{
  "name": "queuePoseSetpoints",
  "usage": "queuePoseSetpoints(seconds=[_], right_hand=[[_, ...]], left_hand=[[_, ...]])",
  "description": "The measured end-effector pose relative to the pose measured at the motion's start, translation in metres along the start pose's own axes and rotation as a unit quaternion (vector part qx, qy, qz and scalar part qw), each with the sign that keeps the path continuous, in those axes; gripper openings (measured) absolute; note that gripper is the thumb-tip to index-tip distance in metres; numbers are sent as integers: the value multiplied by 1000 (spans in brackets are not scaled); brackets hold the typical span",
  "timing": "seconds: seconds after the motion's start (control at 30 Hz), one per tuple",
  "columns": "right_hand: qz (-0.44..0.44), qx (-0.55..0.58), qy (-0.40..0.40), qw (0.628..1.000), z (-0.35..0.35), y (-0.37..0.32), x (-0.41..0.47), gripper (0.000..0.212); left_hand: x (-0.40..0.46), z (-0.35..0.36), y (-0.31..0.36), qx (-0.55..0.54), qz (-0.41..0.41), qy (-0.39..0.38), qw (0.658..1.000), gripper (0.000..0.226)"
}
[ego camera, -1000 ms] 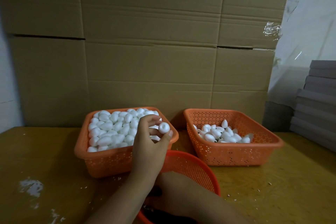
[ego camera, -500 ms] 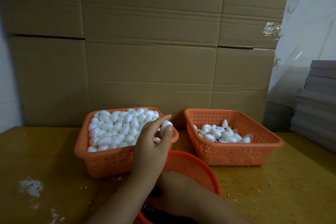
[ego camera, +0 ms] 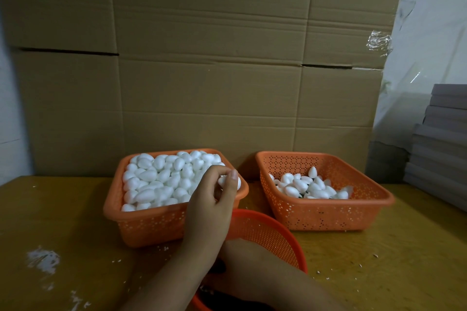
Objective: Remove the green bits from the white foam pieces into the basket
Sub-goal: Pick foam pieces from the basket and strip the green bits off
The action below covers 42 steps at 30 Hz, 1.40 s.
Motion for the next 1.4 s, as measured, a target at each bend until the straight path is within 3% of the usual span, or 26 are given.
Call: queuePoseSetpoints(seconds=[0.33, 0.47, 0.57, 0.83, 1.03, 1.4], right_hand=[[-1, 1, 5, 1000, 2, 1, 0, 30], [0, 4, 5, 1000, 1, 1, 0, 29], [2, 5, 3, 1000, -1, 2, 0, 31], [5, 15, 1, 1000, 1, 2, -1, 31], [1, 15, -1, 1000, 0, 1, -1, 32], [6, 8, 1, 1000, 1, 2, 0, 30]], left_hand=[[1, 0, -2, -22, -12, -11, 1000, 33], [1, 1, -3, -22, -25, -15, 999, 24], [2, 1, -4, -7, -32, -11, 999, 4], [3, 0, -6, -13, -60, 27, 998, 25], [2, 1, -5, 6, -30, 17, 999, 24], [3, -2, 1, 48, 31, 26, 998, 55]])
Point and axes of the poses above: each hand's wrist, its own x-axis towards the middle knuckle, its own z-axis out of the palm, y = z × x, the point moved 4 cm from there along x, towards the middle knuckle, and after that the axes turned 13 degrees about -z, right-handed, at the moved point
